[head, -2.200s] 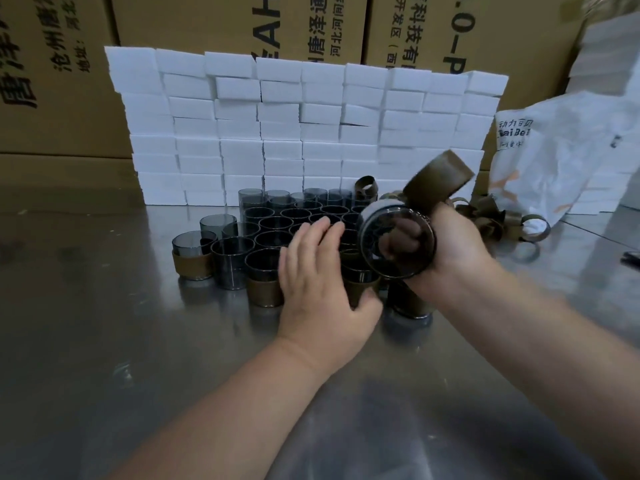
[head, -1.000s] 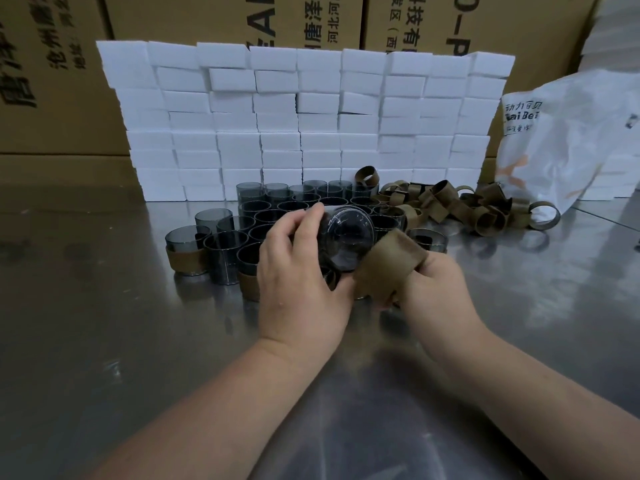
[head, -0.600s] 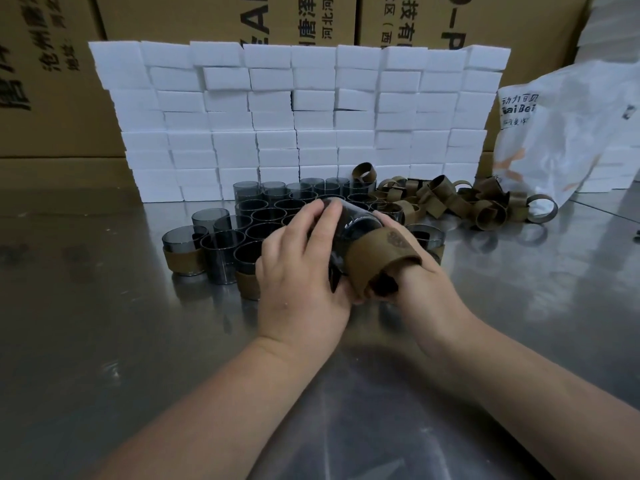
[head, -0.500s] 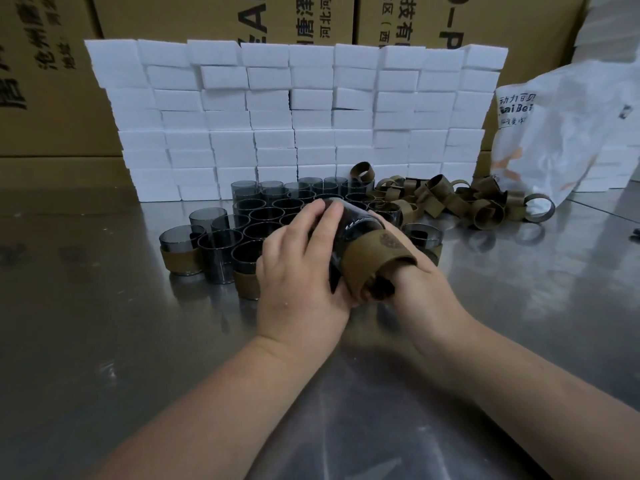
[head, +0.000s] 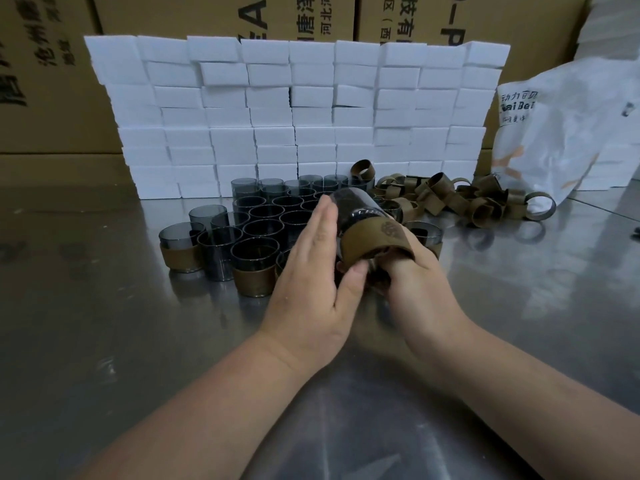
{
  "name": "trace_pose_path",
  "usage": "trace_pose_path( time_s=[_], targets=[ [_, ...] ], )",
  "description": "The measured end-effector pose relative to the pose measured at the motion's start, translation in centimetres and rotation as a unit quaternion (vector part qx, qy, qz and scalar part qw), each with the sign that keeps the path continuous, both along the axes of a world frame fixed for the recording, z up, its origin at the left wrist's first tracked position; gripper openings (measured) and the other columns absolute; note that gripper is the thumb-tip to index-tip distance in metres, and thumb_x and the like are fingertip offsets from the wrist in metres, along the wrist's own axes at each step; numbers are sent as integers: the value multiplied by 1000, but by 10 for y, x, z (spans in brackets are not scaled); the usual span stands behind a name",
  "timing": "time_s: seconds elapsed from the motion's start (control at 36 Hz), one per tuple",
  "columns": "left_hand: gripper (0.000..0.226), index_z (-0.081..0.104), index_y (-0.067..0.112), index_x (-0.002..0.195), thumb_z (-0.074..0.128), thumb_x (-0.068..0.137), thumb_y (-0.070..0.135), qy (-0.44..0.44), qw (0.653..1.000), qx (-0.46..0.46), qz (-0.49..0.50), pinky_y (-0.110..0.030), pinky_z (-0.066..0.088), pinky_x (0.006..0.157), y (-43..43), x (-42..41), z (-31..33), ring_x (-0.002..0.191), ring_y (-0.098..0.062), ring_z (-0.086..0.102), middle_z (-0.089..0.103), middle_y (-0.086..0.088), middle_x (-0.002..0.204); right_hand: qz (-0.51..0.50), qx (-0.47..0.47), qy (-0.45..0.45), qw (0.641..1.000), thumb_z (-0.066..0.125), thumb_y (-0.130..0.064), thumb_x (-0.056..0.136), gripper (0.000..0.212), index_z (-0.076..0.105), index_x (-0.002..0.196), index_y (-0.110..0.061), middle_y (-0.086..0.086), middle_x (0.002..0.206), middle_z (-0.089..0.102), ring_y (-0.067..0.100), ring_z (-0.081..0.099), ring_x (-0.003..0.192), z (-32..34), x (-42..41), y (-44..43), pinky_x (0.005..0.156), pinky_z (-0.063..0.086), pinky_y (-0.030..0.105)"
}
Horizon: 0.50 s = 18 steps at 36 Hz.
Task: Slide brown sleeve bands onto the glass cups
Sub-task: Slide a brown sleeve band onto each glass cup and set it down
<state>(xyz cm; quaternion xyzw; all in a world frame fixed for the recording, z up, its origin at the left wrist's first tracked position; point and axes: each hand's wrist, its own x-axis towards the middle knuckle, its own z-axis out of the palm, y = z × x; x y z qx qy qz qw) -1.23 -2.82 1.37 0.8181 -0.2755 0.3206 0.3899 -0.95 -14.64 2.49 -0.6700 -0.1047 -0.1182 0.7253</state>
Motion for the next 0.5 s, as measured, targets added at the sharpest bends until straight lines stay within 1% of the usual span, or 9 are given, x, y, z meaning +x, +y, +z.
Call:
trace_pose_path(
  time_s=[0.06,0.14,0.17,0.22,0.25,0.31,0.39,0.47,0.5],
  targets=[
    [55,4,22,135,36,91,31,2,1000,-1,-7,-2,3,105,-1,0,-1,132,9,5,9,11,144,-9,-22,-7,1000,43,-1,91,50,45,137,-19,2,128,58,16,52,121,0,0,-1,106,39,39],
    [49,5,30,132,32,91,28,7,999,-31,5,2,8,102,1,0,-2,129,10,9,16,12,143,-11,-83,-28,996,54,-3,86,58,41,140,-21,0,127,59,10,55,117,1,-2,-4,103,42,36],
    [48,6,32,132,31,90,29,11,999,-43,11,3,10,100,1,0,-3,129,10,11,19,11,143,-7,-88,-34,996,57,-3,84,62,40,141,-21,-2,123,61,4,58,110,2,-2,-4,99,46,29],
    [48,9,32,133,30,90,30,17,998,-64,18,4,14,99,1,2,-4,131,6,17,26,7,146,3,-88,-44,995,60,1,81,70,35,143,-20,-8,113,63,-10,61,93,3,-3,-6,80,49,11],
    [49,11,30,135,30,90,29,20,997,-73,17,3,15,100,1,2,-4,131,3,21,29,3,147,5,-90,-49,995,60,3,80,73,33,144,-19,-12,109,62,-14,61,87,3,-4,-6,71,47,6],
    [52,20,24,140,31,90,28,28,994,-105,11,0,18,102,0,4,-6,130,0,27,35,-1,146,14,-94,-55,994,62,4,79,77,30,145,-18,-19,101,62,-17,60,80,3,-5,-6,63,43,2],
    [55,33,14,141,32,89,30,39,988,-152,16,0,24,99,1,7,-8,125,3,35,41,7,136,27,-98,-55,993,69,-1,75,85,26,146,-18,-23,84,69,-16,61,78,2,-6,-5,63,43,2],
    [55,36,12,140,32,89,31,35,984,-172,24,5,24,91,1,8,-8,115,14,34,41,17,126,41,-98,-50,993,74,-7,70,94,23,147,-21,-15,96,72,-10,64,82,2,-5,-6,67,45,5],
    [55,35,12,140,32,89,30,33,984,-175,24,6,23,89,1,8,-8,112,16,33,40,21,124,54,-90,-46,993,74,-6,70,95,20,148,-21,-14,93,73,-8,65,83,3,-6,-5,68,46,6]
  ],
)
